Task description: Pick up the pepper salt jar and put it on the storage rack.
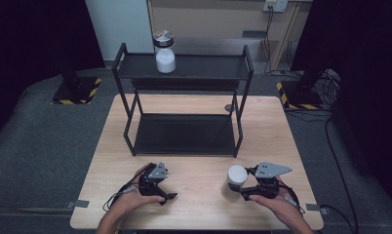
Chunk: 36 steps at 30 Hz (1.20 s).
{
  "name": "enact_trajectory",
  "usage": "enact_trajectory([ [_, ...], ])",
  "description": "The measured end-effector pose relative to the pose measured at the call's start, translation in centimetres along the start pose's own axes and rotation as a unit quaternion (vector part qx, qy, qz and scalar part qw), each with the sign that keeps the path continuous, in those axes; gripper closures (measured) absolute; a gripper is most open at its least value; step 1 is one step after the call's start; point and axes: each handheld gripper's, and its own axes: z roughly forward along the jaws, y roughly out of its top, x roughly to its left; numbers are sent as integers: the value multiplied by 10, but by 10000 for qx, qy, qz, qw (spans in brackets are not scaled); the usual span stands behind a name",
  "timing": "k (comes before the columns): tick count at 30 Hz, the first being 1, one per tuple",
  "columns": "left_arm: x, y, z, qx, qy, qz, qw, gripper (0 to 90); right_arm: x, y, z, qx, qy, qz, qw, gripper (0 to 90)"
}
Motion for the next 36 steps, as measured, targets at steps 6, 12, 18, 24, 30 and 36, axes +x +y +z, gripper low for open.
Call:
enact_trajectory([
  [6, 0, 0, 0, 2, 1, 1, 10000, 0, 3, -1, 0, -20, -54, -32, 10000, 336],
  [12, 0, 0, 0, 2, 0, 1, 10000, 0, 4, -2, 0, -33, -88, -48, 9999, 342],
  [18, 0, 0, 0, 3, 1, 2, 10000, 0, 8, -3, 0, -72, -149, -143, 9998, 349],
  [24, 0, 0, 0, 2, 0, 1, 10000, 0, 10, -5, -1, -93, -185, -159, 9997, 351],
  [30, 0, 0, 0, 2, 0, 2, 10000, 0, 8, -7, -2, -141, -173, -93, 9997, 352],
  [36, 0, 0, 0, 0, -2, -3, 10000, 0, 6, -7, -4, -147, -190, -38, 9997, 352],
])
